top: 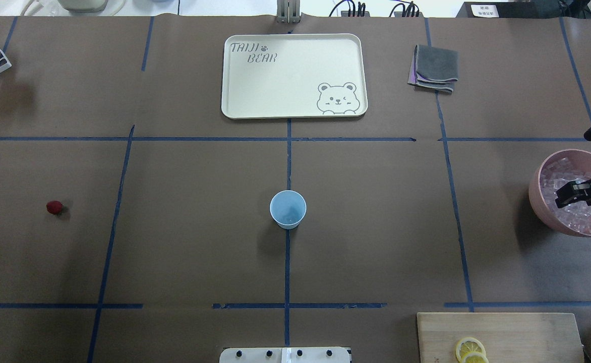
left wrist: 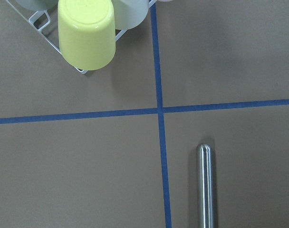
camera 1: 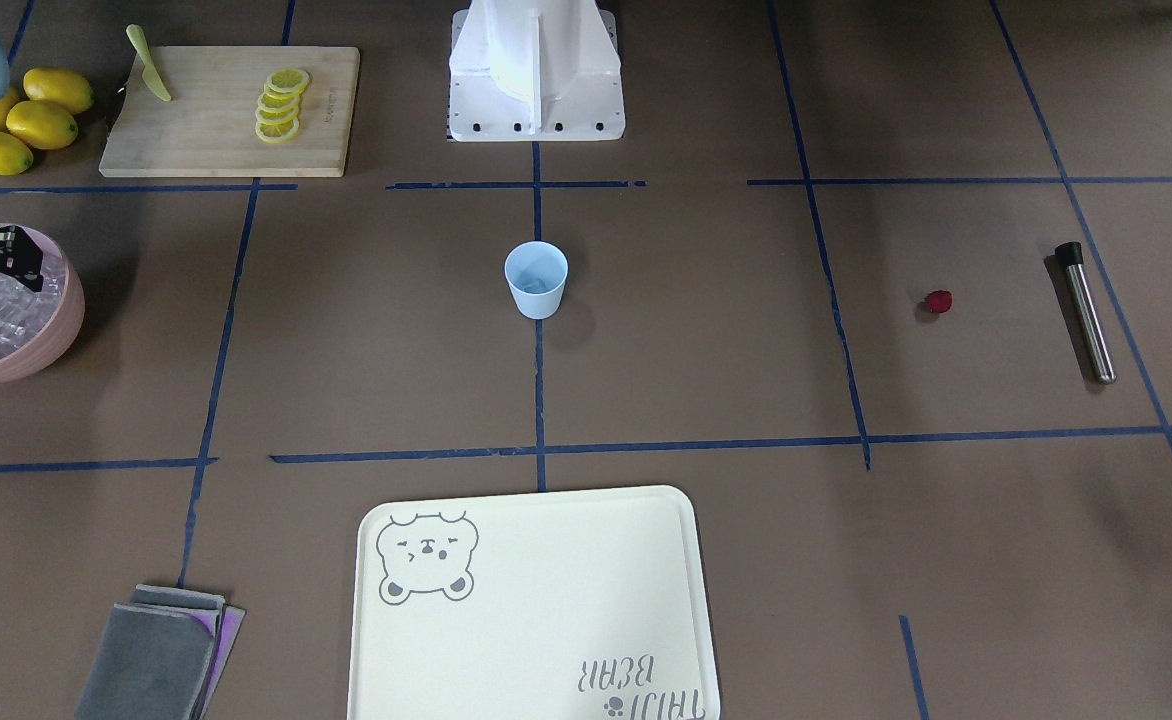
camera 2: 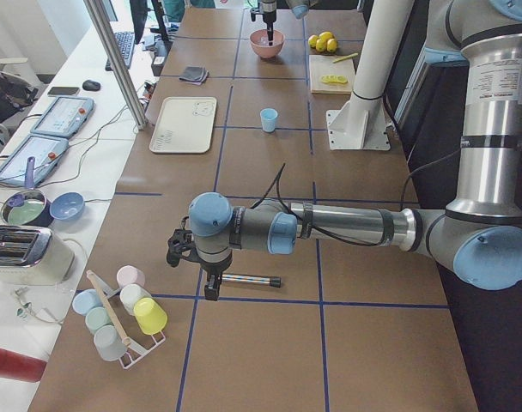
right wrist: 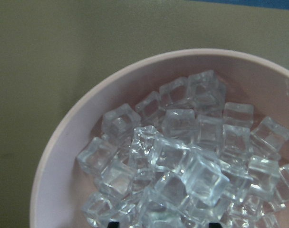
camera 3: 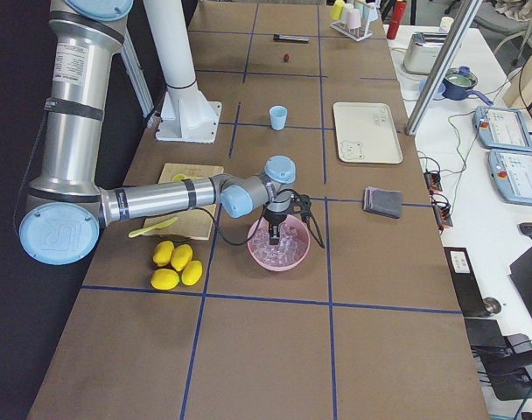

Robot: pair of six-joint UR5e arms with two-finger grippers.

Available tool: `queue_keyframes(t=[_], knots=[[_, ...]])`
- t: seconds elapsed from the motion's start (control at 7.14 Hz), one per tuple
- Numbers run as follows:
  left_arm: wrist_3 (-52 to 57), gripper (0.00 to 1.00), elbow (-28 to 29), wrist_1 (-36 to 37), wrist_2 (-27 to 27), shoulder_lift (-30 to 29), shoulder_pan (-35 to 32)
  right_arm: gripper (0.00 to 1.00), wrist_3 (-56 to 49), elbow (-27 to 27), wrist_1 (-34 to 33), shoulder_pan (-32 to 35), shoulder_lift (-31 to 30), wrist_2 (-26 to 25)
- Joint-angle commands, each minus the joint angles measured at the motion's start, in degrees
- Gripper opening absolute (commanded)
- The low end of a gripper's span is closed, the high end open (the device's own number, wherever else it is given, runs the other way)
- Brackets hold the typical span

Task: Mash ice and strawberries in cup
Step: 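Lower the right gripper into the bowl and grasp another ice cube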

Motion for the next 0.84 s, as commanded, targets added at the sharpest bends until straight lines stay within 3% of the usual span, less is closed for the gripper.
queue_keyframes(t=[0.0,0.14,0.28,0.42,0.7], knots=[[0.00,1.00,-0.37,0.04,0.00,0.06,-0.03,0.70,-0.02,-0.01,0.00,0.00,-0.17,-0.01],[0.00,1.00,-0.72,0.04,0.09,0.06,-0.12,0.57,-0.02,-0.01,0.00,0.09,-0.26,0.08],[0.00,1.00,-0.64,0.04,0.09,0.06,-0.03,0.21,-0.02,0.25,0.00,0.18,-0.35,0.08],[0.00,1.00,-0.64,0.04,0.00,0.06,-0.03,0.02,-0.02,0.60,0.00,0.27,-0.61,0.16],[-0.09,1.00,-0.64,0.13,0.09,0.06,-0.03,0.00,-0.02,1.82,-0.43,0.35,-0.61,0.16]])
